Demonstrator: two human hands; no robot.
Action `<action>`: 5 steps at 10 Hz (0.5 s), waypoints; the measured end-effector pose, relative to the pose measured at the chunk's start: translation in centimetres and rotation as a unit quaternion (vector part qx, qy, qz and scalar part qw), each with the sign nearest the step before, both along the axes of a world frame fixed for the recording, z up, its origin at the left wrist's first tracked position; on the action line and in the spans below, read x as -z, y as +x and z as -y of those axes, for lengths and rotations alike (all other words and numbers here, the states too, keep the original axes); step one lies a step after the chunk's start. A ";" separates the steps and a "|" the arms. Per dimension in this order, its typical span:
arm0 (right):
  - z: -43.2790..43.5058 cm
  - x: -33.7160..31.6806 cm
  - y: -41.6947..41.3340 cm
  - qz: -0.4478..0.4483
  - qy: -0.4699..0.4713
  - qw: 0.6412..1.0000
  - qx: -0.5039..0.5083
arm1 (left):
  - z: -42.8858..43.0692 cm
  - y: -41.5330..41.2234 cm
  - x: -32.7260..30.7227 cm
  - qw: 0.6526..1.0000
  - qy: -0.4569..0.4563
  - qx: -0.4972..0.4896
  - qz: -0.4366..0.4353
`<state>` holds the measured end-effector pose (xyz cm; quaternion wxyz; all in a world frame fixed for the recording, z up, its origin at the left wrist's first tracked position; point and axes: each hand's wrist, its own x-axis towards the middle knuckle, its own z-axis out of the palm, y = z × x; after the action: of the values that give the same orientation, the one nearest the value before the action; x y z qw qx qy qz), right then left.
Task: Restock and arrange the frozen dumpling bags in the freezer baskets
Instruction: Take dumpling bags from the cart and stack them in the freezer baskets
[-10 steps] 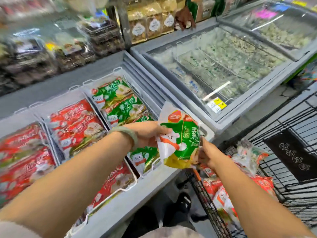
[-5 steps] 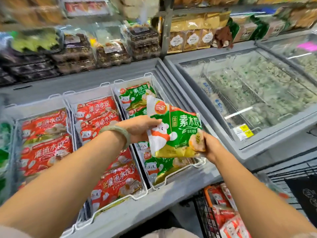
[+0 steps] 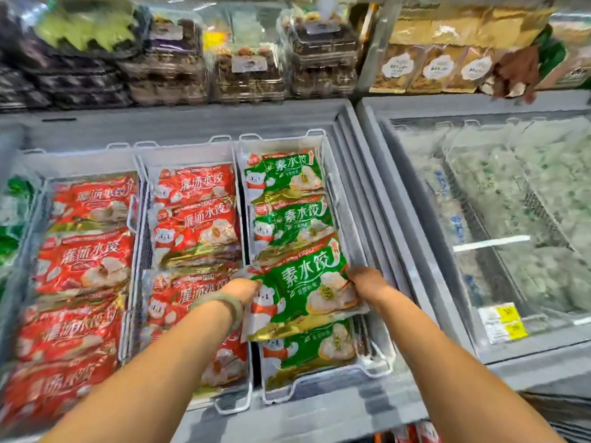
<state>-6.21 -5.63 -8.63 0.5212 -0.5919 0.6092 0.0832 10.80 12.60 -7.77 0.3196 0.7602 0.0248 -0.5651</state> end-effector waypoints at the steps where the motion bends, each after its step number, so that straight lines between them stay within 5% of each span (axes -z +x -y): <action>1: 0.5 1.8 0.0 -0.011 0.048 0.999 0.014 | 0.9 -0.5 1.9 0.999 0.032 -0.012 0.003; 3: 2.6 3.5 0.3 -0.057 0.013 0.992 -0.111 | 3.3 0.1 3.1 0.999 0.021 -0.013 0.021; 5: 3.0 2.4 0.2 -0.061 0.067 0.990 -0.104 | 4.8 2.3 2.5 0.988 0.089 -0.004 0.127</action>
<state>-6.06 -8.63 -11.03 0.5100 -0.6098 0.5680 0.2132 13.14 7.76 -10.28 0.2533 0.8513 0.0374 -0.4580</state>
